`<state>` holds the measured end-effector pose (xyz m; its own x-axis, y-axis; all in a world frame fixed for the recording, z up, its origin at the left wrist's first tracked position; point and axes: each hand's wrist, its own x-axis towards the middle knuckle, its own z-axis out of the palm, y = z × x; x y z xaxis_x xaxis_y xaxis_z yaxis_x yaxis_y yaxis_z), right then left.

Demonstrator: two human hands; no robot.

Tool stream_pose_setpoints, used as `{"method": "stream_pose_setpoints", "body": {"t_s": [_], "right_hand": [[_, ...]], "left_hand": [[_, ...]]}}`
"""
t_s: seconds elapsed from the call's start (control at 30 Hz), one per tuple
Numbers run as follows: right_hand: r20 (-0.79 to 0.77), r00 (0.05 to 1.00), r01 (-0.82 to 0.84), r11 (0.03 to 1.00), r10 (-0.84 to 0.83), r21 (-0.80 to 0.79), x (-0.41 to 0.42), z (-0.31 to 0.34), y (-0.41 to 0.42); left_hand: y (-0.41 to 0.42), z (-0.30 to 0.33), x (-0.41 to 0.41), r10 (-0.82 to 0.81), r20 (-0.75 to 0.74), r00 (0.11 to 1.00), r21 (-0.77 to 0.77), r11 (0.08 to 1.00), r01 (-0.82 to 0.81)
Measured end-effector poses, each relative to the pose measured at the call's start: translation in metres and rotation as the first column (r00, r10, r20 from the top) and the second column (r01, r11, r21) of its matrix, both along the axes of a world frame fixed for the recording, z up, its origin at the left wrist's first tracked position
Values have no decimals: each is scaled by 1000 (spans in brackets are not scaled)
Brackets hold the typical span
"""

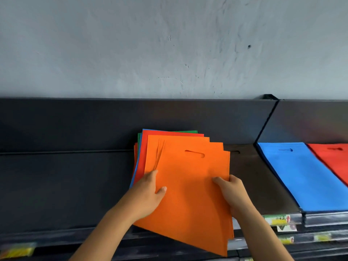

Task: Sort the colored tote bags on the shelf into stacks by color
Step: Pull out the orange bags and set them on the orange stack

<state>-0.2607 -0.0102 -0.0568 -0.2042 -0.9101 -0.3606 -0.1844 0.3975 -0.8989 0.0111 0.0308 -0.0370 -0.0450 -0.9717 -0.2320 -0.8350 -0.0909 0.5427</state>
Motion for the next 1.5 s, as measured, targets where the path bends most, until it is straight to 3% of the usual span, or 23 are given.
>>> {"method": "stream_pose_setpoints", "body": {"t_s": [0.27,0.47,0.63,0.8,0.93,1.03,1.3,1.5], "right_hand": [[-57,995,-79,997,79,-9,4,-2,-3],[-7,988,-155,988,155,16,7,0,5],[-9,997,-77,997,77,-11,13,-3,9],[-69,996,-57,998,55,-16,15,-2,10],[-180,980,-100,992,86,-73,15,2,9],[-231,969,-113,990,89,-89,8,1,7],[-128,965,-242,964,228,-110,-4,7,9],[-84,983,-176,974,165,-140,-12,14,13]], "left_hand": [[1,-4,6,39,-28,999,6,999,-39],[0,0,7,120,-199,973,-124,981,-147],[-6,-1,16,261,-477,839,-45,946,-320],[-14,4,25,428,-574,698,171,896,-409],[-10,3,18,317,-470,824,184,948,-260],[-13,-2,11,311,-365,877,116,950,-289],[-24,1,-5,384,-327,864,34,918,-395],[-18,17,-11,311,-369,876,-80,928,-363]]}}
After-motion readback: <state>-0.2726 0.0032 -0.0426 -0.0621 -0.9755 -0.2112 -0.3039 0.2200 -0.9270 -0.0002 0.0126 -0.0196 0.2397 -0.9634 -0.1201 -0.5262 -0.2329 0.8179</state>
